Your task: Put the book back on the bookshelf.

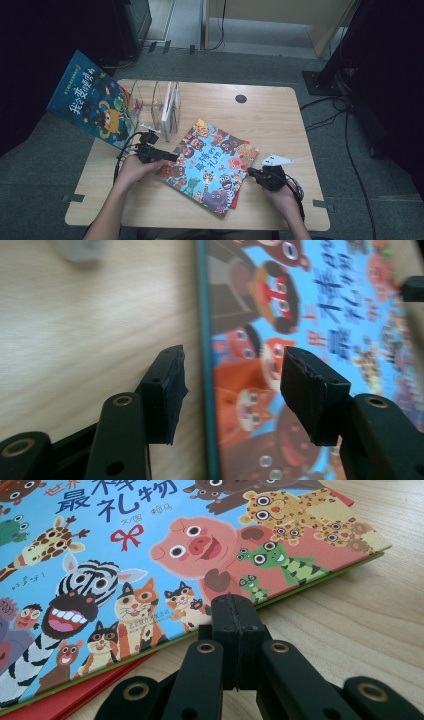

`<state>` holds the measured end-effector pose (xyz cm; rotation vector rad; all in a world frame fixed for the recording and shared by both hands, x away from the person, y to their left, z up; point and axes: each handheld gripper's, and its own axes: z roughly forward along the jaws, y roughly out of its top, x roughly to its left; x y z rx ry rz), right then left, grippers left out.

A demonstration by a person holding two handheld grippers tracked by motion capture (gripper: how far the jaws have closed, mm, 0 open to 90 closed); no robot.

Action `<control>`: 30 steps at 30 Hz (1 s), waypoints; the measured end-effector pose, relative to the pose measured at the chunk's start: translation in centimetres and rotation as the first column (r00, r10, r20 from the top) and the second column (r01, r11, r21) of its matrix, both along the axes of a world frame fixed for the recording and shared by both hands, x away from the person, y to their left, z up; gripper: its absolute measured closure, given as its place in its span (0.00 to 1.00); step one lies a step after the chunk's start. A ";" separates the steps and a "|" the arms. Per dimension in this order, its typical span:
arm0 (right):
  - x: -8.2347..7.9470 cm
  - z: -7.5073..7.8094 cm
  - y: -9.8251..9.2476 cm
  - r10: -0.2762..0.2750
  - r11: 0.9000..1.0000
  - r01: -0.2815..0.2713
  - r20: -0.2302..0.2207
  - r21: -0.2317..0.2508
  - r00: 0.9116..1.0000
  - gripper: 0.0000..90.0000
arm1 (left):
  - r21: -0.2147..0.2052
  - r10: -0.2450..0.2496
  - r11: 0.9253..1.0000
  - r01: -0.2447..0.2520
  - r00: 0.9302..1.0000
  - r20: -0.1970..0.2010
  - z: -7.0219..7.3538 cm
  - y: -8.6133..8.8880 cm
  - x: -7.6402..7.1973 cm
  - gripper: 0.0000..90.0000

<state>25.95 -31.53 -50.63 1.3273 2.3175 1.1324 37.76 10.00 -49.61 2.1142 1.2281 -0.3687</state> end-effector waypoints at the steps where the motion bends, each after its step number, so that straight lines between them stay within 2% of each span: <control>1: 0.0 0.0 0.0 0.000 1.000 0.000 -0.001 0.000 1.000 1.00 | 0.013 -0.006 1.000 0.006 1.000 0.009 0.1 -0.2 -0.1 0.49; 3: 0.1 0.0 0.0 0.003 1.000 -0.003 0.000 -0.002 1.000 1.00 | 0.027 -0.016 0.999 0.016 1.000 0.017 0.2 -0.4 -0.1 0.49; 5: 0.2 0.0 0.1 0.006 1.000 -0.006 0.002 -0.004 1.000 1.00 | 0.021 -0.027 0.999 0.027 1.000 0.008 0.1 -0.6 -0.1 0.49; 9: 0.6 0.0 0.1 0.010 1.000 -0.010 0.004 -0.002 1.000 1.00 | 0.040 -0.020 0.999 0.020 1.000 0.013 0.3 -0.9 0.0 0.49; 12: 1.0 0.0 0.2 0.014 1.000 -0.014 0.005 -0.004 1.000 1.00 | 0.038 -0.010 0.999 0.009 1.000 0.016 0.2 -0.9 0.2 0.48; 15: 1.2 -0.1 0.4 0.013 1.000 -0.013 0.007 -0.001 1.000 1.00 | 0.071 -0.018 0.997 0.016 0.999 0.032 0.4 -1.2 0.2 0.49; 17: 1.4 -0.1 0.4 0.018 1.000 -0.018 0.014 -0.001 1.000 1.00 | 0.057 0.007 0.998 -0.006 1.000 -0.004 0.4 -1.1 0.4 0.48; 19: 1.6 -0.2 0.5 0.016 1.000 -0.016 0.016 0.005 1.000 1.00 | 0.051 0.019 0.999 -0.018 1.000 -0.022 0.4 -1.0 0.6 0.48; 23: 1.8 -0.2 0.5 0.020 1.000 -0.020 0.011 0.013 1.000 1.00 | 0.075 0.028 0.997 -0.028 1.000 -0.003 0.5 -1.2 0.1 0.48; 25: 2.0 -0.2 0.4 0.010 1.000 -0.010 0.000 0.028 1.000 1.00 | 0.098 0.040 0.994 -0.039 0.999 -0.008 0.6 -1.1 0.0 0.54; 28: 2.0 -0.2 0.5 0.003 0.999 -0.003 -0.003 0.034 1.000 1.00 | 0.063 0.061 0.996 -0.058 0.996 -0.058 0.5 -0.3 0.1 0.60; 30: 2.0 -0.2 0.6 0.001 1.000 -0.001 -0.004 0.031 1.000 1.00 | 0.044 0.065 0.997 -0.062 0.994 -0.085 0.5 0.0 0.1 0.61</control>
